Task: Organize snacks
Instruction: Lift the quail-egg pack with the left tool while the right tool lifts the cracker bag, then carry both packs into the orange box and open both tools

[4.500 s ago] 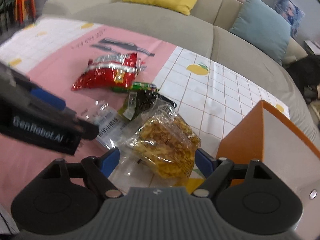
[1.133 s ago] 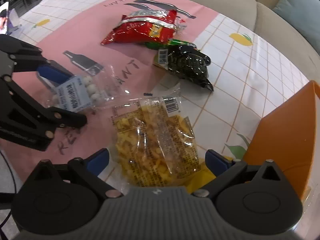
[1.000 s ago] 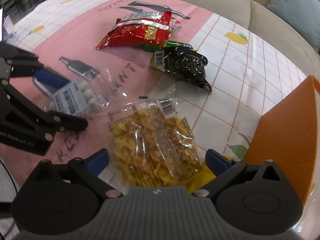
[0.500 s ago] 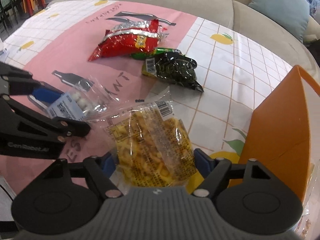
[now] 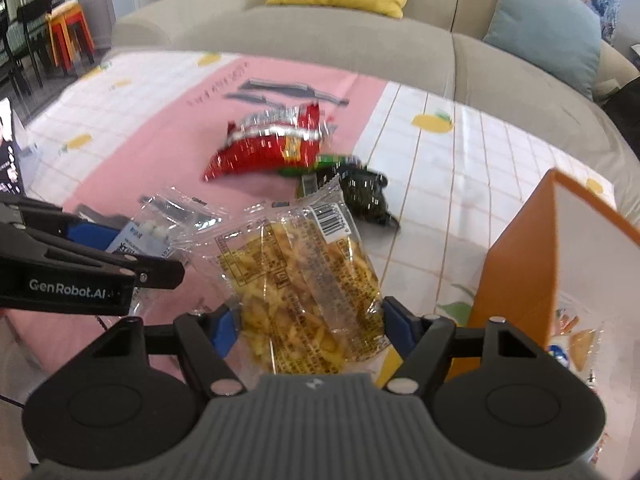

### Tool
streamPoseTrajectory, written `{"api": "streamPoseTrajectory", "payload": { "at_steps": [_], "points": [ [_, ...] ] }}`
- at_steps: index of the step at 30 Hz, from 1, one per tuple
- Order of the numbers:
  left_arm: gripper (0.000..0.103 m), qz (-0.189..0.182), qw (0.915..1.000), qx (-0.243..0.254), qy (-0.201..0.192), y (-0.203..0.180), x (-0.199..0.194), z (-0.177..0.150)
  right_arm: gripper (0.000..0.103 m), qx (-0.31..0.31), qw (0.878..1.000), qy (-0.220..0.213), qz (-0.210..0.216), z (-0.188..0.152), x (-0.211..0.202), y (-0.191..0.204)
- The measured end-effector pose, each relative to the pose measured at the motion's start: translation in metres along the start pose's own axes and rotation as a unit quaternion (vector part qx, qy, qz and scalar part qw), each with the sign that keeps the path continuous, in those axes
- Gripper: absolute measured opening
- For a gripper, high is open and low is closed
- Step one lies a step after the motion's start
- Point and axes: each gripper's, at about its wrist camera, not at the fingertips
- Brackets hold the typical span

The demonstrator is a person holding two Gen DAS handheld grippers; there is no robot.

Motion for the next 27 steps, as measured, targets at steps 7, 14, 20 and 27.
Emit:
{"api": "streamPoseTrajectory", "payload": {
  "at_steps": [7,14,20,27],
  "points": [
    [0.062,0.001,0.9998,-0.012,-0.016,-0.011,-0.037,0.007,0.070,0.016,0.999,-0.026,0.009,0.005,-0.039,-0.005],
    [0.062,-0.012,0.9995,-0.003,-0.030,-0.036,-0.067,0.012,0.070,0.044,0.998,-0.045,0.016,0.003,-0.086,-0.022],
    [0.062,-0.052,0.9975,0.019,-0.045,-0.073,-0.089,0.019,0.070,0.079,0.994,-0.069,0.015,-0.003,-0.127,-0.053],
    [0.062,-0.110,0.9915,0.053,-0.044,-0.129,-0.094,0.032,0.070,0.096,0.992,-0.078,-0.008,-0.018,-0.167,-0.091]
  ]
}}
Point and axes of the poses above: each gripper's, at about its wrist camera, not at the fingertips, and x roughly the way its jaws point, y to its left, z to its top
